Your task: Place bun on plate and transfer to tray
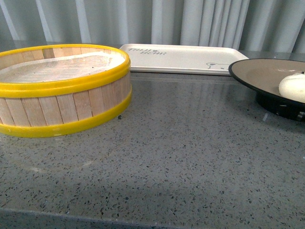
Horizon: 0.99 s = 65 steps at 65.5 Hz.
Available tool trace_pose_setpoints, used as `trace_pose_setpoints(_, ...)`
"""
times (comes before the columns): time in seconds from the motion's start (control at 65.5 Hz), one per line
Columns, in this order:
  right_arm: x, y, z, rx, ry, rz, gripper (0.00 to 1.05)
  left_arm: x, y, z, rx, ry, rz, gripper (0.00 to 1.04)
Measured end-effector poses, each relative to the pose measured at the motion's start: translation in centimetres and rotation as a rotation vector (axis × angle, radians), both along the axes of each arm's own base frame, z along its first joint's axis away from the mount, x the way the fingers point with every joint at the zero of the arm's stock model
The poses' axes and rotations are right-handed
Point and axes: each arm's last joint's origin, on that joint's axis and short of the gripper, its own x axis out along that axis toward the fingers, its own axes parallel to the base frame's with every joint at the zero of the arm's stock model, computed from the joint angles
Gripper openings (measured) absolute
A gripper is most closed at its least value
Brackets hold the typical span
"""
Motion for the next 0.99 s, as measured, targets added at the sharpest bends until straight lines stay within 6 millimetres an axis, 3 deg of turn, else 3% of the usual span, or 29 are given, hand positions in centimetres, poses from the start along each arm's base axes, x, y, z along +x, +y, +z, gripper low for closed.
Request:
trace_pose_setpoints(0.076,0.0,0.1,-0.1,0.001,0.021,-0.013,0.96,0.0,0.0,0.0,0.0,0.0,0.0,0.93)
trace_pose_setpoints(0.122,0.2,0.1,0.2,-0.014,0.12,-0.161,0.96,0.0,0.0,0.0,0.002,0.0,0.0,1.0)
trace_pose_setpoints(0.229,1.9,-0.3,1.8,-0.041,0.162,-0.354,0.96,0.0,0.0,0.0,0.001,0.0,-0.003,0.98)
trace_pose_setpoints(0.351,4.0,-1.2,3.7,0.016,0.128,-0.353,0.96,0.0,0.0,0.0,0.001,0.0,0.0,0.98)
trace_pose_setpoints(0.519,7.7,-4.5,6.0,0.229,0.124,-0.319,0.96,0.0,0.0,0.0,0.0,0.0,0.001,0.98)
trace_pose_setpoints(0.718,11.2,-7.3,5.8,0.578,0.214,-0.256,0.96,0.0,0.0,0.0,0.001,0.0,0.0,0.98)
trace_pose_setpoints(0.993,14.4,-6.6,4.7,0.991,0.309,-0.104,0.96,0.0,0.0,0.0,0.0,0.0,0.0,0.98)
